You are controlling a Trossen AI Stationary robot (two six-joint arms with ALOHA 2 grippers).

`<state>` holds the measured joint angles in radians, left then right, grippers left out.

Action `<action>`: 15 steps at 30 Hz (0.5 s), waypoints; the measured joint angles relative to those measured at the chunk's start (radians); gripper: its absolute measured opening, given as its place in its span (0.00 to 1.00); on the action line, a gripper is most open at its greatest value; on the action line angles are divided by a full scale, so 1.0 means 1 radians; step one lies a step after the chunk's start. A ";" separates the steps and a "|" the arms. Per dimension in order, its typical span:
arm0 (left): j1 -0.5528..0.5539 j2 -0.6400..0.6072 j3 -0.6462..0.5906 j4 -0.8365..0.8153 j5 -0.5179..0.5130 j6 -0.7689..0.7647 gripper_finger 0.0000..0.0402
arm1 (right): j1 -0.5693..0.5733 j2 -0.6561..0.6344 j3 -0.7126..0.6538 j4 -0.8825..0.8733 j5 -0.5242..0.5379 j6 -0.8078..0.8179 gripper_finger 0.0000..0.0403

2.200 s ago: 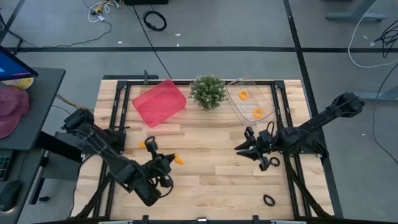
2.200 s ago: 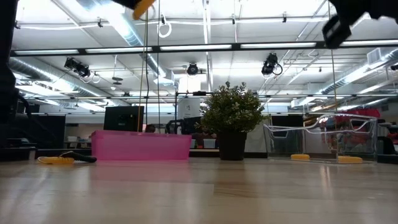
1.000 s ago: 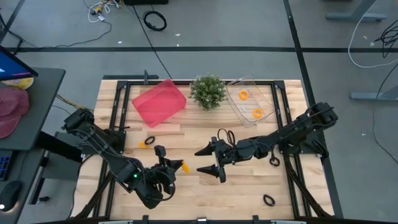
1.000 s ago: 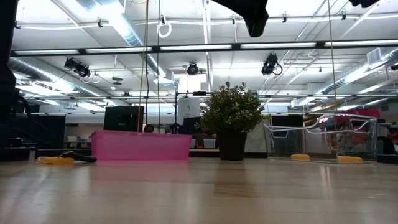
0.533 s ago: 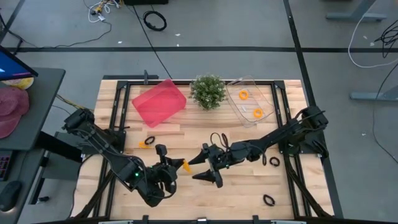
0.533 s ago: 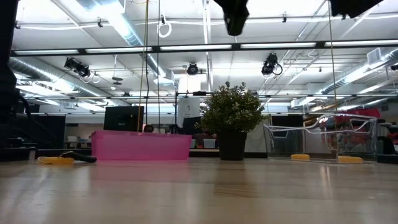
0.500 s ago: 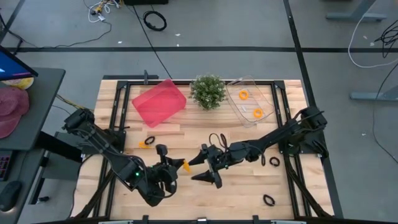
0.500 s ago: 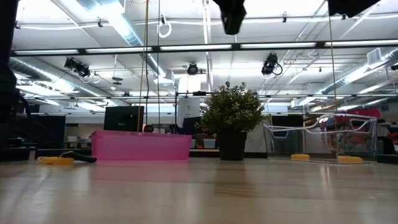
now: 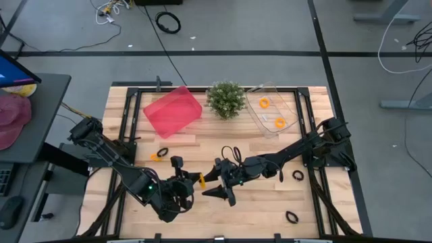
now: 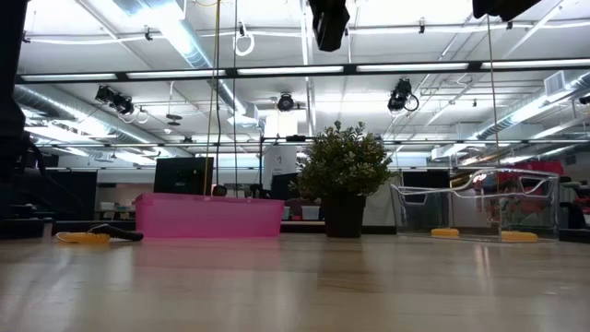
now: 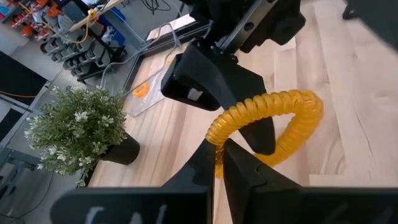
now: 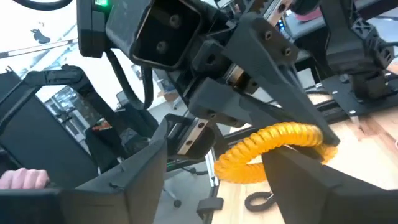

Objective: Sort spring keychains
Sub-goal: Put the yellow spring keychain into the transparent bin

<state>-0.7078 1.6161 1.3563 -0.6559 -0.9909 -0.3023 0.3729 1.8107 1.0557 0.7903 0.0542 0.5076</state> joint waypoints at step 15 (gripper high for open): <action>0.000 0.000 0.000 0.001 0.002 -0.001 0.04 | 0.000 0.000 0.000 -0.043 0.038 -0.007 0.12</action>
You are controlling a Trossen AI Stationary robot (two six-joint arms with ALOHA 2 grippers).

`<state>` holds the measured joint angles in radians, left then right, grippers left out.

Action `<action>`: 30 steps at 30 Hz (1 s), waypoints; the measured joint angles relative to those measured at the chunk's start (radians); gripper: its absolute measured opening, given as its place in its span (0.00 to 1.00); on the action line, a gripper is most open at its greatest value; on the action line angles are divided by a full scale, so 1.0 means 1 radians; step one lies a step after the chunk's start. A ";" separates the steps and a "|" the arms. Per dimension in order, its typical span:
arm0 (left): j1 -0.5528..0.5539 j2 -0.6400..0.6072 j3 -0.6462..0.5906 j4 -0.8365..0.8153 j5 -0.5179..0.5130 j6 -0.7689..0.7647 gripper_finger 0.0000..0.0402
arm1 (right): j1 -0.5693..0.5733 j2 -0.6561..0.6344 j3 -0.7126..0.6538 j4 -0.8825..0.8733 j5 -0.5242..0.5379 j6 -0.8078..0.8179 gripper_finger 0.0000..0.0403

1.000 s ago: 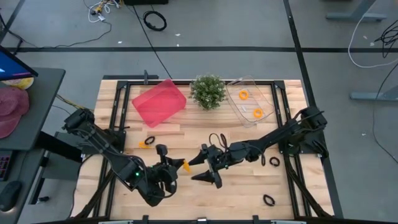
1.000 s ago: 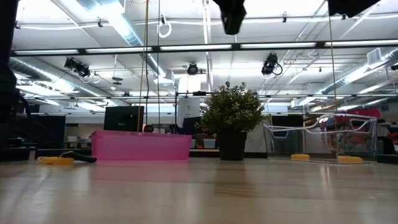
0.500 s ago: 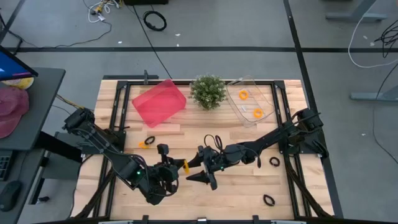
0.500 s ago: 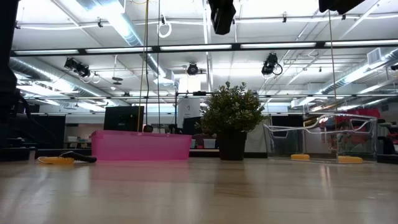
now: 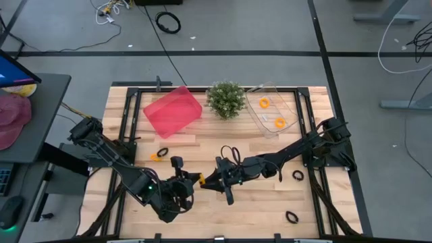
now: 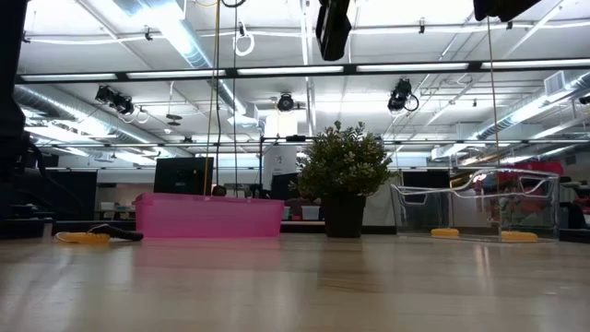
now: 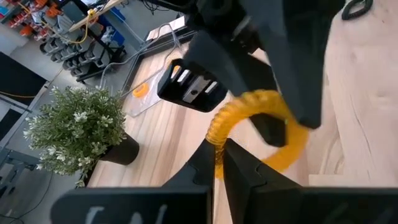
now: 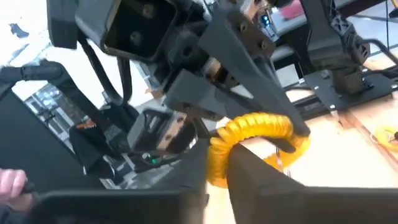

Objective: Sort spring keychains
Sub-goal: Put the yellow spring keychain into the transparent bin

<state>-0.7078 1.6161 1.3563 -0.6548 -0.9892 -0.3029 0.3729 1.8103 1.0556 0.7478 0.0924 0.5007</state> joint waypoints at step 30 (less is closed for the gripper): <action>-0.020 -0.006 0.000 -0.015 0.144 -0.080 0.47 | -0.031 -0.003 0.000 -0.109 -0.086 0.032 0.04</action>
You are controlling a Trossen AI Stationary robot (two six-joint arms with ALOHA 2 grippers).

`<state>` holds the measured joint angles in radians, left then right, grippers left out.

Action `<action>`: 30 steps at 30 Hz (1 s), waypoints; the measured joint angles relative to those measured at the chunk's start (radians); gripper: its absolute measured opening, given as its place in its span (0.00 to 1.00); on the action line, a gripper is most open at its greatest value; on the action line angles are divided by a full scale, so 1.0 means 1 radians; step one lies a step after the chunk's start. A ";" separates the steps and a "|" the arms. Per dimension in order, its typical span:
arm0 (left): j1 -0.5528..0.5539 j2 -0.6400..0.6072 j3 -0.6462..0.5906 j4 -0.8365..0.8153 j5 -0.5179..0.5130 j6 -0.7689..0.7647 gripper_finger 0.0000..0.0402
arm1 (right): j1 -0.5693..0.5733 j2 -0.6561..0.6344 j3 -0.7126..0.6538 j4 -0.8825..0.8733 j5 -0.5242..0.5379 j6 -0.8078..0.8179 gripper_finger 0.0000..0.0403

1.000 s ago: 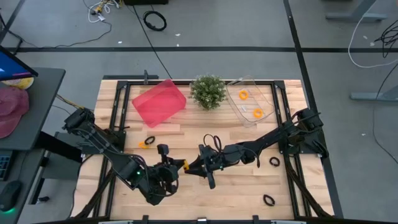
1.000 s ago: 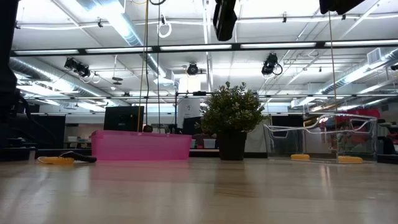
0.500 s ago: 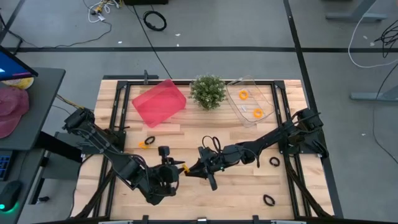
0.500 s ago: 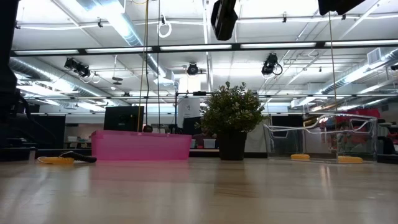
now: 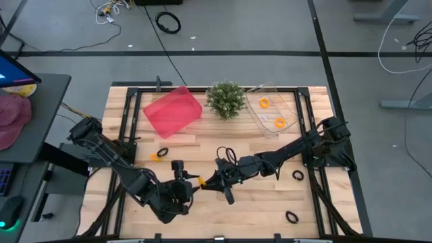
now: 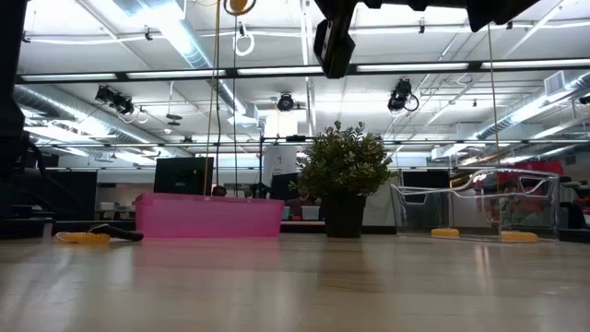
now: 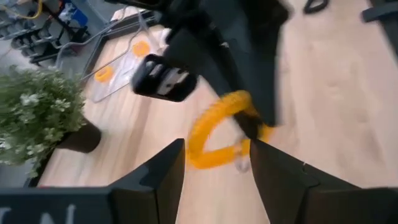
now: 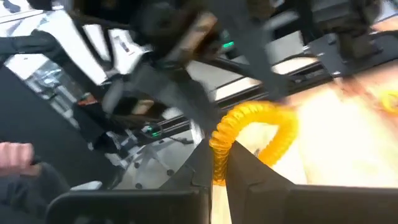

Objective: Sort spring keychains
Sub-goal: Put the yellow spring keychain into the transparent bin

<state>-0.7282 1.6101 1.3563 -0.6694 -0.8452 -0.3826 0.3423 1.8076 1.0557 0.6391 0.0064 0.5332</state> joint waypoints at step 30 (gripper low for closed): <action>-0.165 -0.088 0.000 -0.295 -0.223 -0.290 0.31 | 0.099 -0.495 -0.195 -0.644 0.764 -0.145 0.04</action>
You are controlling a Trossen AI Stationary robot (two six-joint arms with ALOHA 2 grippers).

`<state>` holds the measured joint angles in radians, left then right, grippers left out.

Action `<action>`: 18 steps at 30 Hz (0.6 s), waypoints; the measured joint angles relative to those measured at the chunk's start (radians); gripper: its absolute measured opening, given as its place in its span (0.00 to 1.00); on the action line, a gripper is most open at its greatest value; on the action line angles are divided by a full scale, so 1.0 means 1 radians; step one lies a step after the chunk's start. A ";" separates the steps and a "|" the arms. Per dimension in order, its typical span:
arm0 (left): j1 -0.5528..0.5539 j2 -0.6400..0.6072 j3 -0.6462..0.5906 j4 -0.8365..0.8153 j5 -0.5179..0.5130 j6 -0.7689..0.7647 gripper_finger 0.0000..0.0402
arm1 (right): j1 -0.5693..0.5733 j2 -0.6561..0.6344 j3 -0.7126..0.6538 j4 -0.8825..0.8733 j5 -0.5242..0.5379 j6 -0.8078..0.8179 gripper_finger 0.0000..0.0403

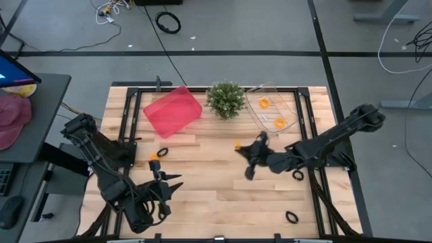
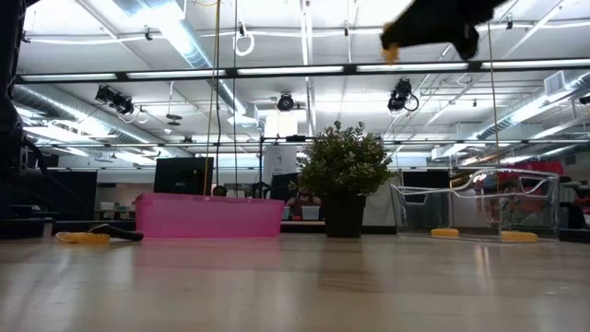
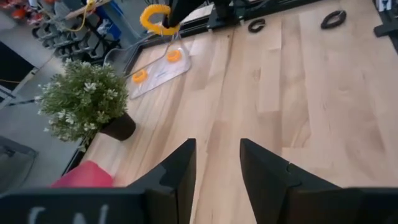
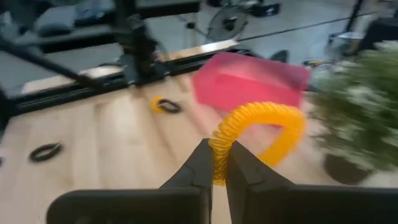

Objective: Sort spring keychains
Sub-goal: Put the yellow spring keychain into the transparent bin

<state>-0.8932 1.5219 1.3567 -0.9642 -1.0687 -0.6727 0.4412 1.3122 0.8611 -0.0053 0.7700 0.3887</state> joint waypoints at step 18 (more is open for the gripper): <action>0.235 0.000 -0.005 -0.198 -0.067 0.003 0.31 | -0.190 -0.490 -0.398 0.176 0.053 -0.108 0.04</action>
<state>-0.6586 1.5219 1.3522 -1.1622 -1.1357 -0.6696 0.2516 0.8219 0.4633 0.1705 0.8233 0.2803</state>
